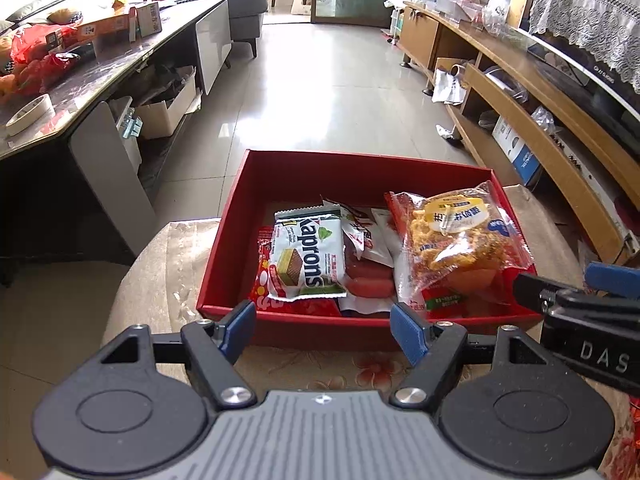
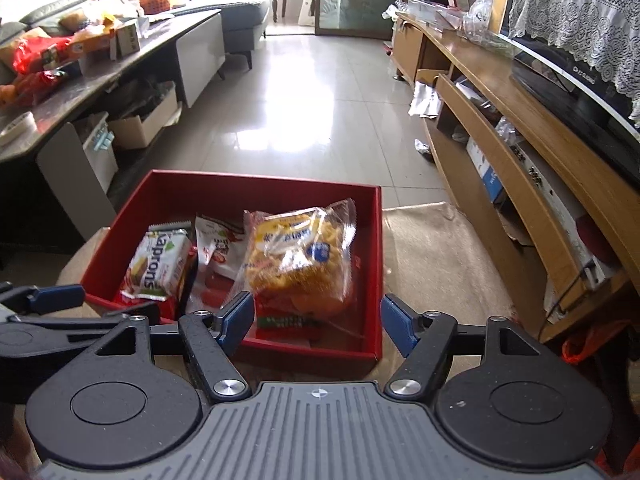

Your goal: Organize snacks

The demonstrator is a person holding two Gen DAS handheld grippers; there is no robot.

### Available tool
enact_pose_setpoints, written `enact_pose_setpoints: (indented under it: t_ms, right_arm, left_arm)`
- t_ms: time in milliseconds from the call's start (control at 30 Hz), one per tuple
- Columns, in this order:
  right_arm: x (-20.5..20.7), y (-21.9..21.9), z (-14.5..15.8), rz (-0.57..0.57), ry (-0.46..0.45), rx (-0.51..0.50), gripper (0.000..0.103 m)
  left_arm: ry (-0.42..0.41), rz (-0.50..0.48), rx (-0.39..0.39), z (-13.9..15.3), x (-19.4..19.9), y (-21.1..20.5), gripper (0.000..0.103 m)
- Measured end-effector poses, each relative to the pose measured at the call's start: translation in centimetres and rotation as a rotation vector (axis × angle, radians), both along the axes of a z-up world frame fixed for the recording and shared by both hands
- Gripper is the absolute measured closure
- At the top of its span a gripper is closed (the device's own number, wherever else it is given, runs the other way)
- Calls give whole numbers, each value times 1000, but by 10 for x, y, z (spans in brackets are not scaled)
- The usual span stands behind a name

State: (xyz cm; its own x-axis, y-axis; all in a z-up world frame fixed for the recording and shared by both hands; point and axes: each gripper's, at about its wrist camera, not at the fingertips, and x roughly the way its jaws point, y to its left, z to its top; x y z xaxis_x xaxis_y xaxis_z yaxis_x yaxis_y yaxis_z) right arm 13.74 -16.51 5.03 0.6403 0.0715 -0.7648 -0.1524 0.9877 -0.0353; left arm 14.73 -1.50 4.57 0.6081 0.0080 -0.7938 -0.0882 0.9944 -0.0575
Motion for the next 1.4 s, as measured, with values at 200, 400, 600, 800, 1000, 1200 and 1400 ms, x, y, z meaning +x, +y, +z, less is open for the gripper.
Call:
enact_pose_setpoints:
  t_ms: [200,400,600,800,1000,1200,1400]
  right_arm:
    - [-21,-3,-1,-9,9,11,25]
    - [-44,-5,0,-17,9,18,25]
    - [-66,-6,-1,-22,9,30,25]
    - [-83,-4,0,-20,4,49,25]
    - [-102,-3,3,-8,-9,69,25]
    - [-117,-3,6,2,-22,80,25]
    - [-125,-7,9,-2,-32,100,25]
  left_arm:
    - [-14,-11,-8,3,-22,-2,27]
    - [-29,-28,12,4,-47,-7,25]
    - [-32,-34,11,3,-71,-6,24]
    - [-44,-21,5,6,-91,-3,23]
    - [-69,2,-8,9,-112,3,18]
    - [-80,14,10,13,-125,4,13]
    - [-107,9,-19,15,-135,5,13]
